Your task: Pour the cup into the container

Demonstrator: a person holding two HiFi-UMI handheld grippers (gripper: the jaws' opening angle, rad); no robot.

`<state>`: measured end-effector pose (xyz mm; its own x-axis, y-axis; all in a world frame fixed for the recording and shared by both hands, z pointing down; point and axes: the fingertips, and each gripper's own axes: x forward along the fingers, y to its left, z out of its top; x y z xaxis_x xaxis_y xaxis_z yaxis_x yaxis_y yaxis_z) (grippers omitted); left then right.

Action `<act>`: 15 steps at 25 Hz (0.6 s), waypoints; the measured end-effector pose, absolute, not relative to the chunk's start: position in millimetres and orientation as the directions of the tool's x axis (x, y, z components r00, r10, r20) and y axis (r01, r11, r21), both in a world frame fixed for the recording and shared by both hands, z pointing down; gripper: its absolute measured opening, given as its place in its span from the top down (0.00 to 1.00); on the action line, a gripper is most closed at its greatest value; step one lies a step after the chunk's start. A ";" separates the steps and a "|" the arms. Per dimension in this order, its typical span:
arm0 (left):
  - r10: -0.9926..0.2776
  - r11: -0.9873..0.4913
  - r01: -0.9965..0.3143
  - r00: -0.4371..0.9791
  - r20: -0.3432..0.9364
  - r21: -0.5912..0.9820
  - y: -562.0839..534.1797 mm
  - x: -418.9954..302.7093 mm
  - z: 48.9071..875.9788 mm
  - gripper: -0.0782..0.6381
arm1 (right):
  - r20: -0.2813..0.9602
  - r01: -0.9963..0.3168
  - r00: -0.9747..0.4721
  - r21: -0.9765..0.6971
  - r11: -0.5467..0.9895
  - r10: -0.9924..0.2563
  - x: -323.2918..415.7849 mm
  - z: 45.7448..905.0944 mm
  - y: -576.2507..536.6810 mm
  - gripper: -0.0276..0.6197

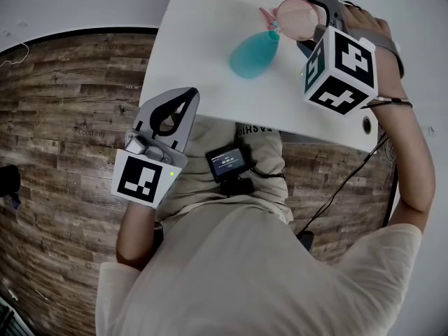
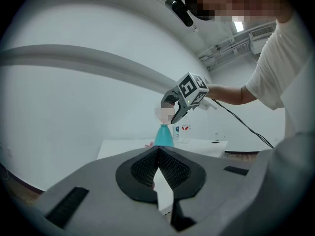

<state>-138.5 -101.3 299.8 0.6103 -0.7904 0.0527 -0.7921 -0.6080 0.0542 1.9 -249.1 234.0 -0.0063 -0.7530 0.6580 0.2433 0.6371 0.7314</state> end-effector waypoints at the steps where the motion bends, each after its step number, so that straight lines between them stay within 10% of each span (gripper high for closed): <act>1: -0.790 -0.608 -0.792 0.610 0.053 0.054 -101.4 -138.4 300.0 0.88 | 0.657 0.244 -0.007 0.732 0.636 -0.754 1.8 233.9 -249.2 0.39; 15: -0.792 -0.606 -0.794 0.608 0.050 0.058 -100.2 -139.3 300.3 0.88 | 0.641 0.270 0.001 0.738 0.618 -0.767 3.0 233.3 -249.5 0.39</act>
